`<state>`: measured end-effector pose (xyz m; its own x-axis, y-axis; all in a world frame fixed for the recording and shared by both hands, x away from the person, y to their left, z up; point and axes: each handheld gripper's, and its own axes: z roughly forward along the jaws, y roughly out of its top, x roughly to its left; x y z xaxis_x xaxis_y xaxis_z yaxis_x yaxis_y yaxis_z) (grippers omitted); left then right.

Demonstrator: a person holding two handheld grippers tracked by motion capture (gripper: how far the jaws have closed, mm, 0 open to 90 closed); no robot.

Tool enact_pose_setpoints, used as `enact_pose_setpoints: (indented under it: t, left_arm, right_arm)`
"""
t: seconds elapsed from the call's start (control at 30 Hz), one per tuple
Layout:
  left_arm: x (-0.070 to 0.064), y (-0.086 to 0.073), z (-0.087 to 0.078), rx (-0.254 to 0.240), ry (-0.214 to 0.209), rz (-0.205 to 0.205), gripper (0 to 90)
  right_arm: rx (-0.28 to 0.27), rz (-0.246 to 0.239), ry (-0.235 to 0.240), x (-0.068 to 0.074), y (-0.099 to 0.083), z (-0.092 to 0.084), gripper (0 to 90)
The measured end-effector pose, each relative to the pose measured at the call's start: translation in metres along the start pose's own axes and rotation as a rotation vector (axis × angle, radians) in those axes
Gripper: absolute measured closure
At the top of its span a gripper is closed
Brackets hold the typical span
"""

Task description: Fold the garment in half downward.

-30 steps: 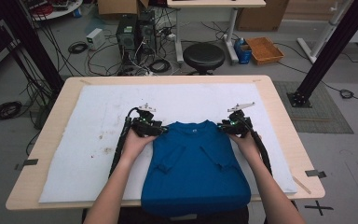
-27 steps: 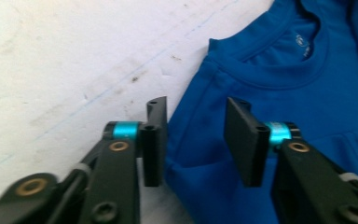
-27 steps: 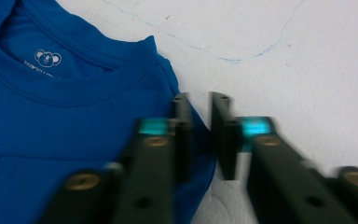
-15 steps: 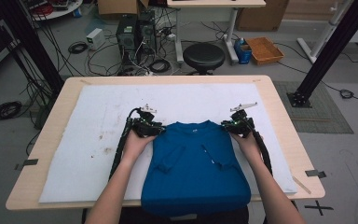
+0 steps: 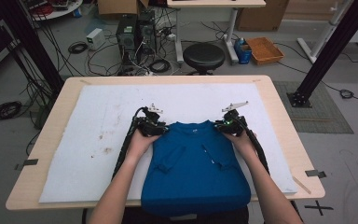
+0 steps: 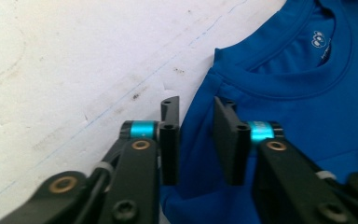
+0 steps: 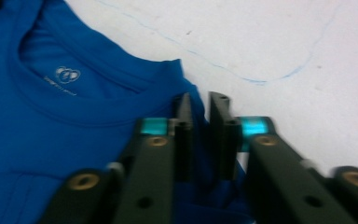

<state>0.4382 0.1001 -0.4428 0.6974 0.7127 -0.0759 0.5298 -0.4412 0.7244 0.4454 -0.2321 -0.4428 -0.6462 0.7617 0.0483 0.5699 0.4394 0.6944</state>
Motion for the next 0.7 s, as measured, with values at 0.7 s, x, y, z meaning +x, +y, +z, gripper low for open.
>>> enact_pose_setpoints:
  t: [0.7]
  left_arm:
    - [0.015,0.028,-0.013,-0.098,0.021,-0.014,88.0]
  right_arm:
    - [-0.129,0.081,0.02,-0.015,0.022,-0.012,88.4]
